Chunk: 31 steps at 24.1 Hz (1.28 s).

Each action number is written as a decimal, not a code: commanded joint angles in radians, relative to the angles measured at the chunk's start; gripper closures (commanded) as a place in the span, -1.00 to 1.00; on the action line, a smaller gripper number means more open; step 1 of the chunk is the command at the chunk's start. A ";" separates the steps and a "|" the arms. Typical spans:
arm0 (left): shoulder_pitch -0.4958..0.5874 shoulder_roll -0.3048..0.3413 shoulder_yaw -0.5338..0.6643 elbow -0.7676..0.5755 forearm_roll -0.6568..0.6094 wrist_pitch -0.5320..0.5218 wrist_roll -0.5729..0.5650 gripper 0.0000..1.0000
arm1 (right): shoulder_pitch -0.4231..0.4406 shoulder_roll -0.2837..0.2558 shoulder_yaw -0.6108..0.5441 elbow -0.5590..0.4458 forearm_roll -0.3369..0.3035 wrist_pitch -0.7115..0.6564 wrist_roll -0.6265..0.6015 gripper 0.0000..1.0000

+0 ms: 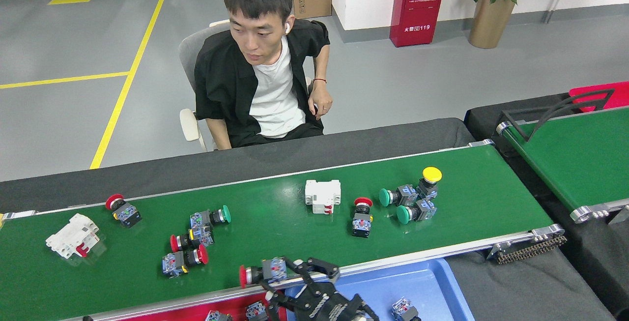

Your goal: Pick switch part from conveyor to tray

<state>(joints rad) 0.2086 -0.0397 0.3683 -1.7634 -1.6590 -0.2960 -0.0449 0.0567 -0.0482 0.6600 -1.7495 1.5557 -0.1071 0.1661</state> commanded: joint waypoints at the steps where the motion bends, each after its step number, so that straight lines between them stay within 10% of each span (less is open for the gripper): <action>1: -0.008 -0.003 -0.020 -0.005 -0.018 0.072 0.008 -1.00 | -0.014 0.024 0.081 -0.005 0.040 0.000 0.006 0.35; 3: -0.008 -0.002 -0.049 -0.001 -0.016 0.074 0.005 -1.00 | -0.006 0.031 0.141 0.001 0.070 0.001 0.007 -0.95; 15: -0.114 0.000 -0.278 0.064 -0.005 0.047 -0.132 -1.00 | 0.089 -0.021 0.000 -0.022 0.049 0.170 -0.069 -0.99; 23: -0.190 0.006 -0.276 0.153 0.025 0.046 -0.132 -1.00 | 0.227 -0.102 -0.543 -0.022 -0.298 0.176 -0.178 -1.00; 31: -0.275 0.011 -0.262 0.275 0.070 0.047 -0.132 -1.00 | 0.232 -0.104 -0.655 -0.021 -0.313 0.125 -0.175 -1.00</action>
<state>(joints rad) -0.0452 -0.0376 0.1007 -1.4921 -1.5937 -0.2486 -0.1796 0.2896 -0.1472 0.0104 -1.7563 1.2448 0.0258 -0.0035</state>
